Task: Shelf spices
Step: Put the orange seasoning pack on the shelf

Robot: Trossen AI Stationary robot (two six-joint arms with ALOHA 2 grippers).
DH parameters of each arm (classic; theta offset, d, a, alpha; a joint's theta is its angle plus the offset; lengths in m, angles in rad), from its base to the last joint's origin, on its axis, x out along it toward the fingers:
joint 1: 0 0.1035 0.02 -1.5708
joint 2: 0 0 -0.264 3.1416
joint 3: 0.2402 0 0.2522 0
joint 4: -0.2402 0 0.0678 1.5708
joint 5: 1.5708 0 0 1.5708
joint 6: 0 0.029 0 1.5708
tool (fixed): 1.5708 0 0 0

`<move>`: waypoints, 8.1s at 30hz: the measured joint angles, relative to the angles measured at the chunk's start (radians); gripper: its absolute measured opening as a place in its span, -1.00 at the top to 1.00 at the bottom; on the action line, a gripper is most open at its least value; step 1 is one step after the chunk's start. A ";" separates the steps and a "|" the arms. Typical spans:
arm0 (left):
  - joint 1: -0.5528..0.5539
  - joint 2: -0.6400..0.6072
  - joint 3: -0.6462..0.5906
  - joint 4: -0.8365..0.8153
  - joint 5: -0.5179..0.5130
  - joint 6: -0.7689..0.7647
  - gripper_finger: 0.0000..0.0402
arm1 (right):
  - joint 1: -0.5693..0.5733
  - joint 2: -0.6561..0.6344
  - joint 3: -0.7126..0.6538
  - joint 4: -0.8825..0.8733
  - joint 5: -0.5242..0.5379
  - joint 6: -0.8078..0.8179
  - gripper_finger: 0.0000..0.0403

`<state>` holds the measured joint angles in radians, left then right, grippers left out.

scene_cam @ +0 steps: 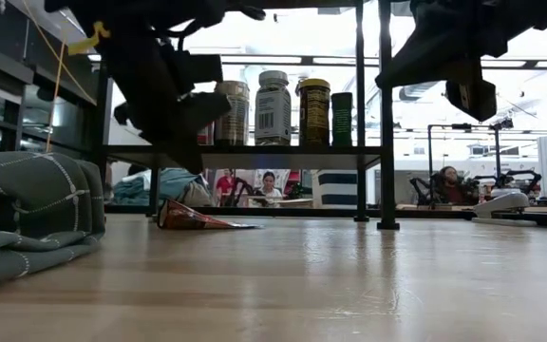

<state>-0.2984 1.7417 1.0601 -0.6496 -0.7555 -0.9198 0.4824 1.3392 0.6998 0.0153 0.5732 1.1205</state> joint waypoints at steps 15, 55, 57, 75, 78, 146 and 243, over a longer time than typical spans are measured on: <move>-0.008 0.117 -0.018 0.176 0.244 0.008 1.00 | 0.006 0.000 0.000 0.012 0.000 0.031 1.00; -0.050 0.111 -0.064 0.200 0.109 -0.352 1.00 | 0.010 0.000 0.000 0.034 -0.008 0.004 1.00; -0.072 0.116 -0.067 0.250 0.138 -0.351 1.00 | 0.009 0.000 0.000 0.034 -0.007 0.001 1.00; -0.203 -0.031 -0.044 0.299 -0.086 -0.170 1.00 | 0.009 0.000 0.000 0.035 0.063 -0.015 1.00; -0.157 -0.037 -0.045 0.191 -0.137 -0.215 1.00 | 0.009 0.000 0.000 0.035 0.078 -0.014 1.00; -0.104 -0.179 -0.408 0.637 0.378 -0.317 1.00 | -0.142 0.336 0.000 0.261 -0.289 0.246 0.19; -0.163 0.306 -0.007 0.894 0.474 -0.258 1.00 | -0.005 0.426 -0.001 0.252 -0.410 0.235 0.18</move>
<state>-0.4613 2.0477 1.0529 0.2443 -0.2813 -1.1779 0.4778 1.7650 0.6987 0.2672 0.1634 1.3558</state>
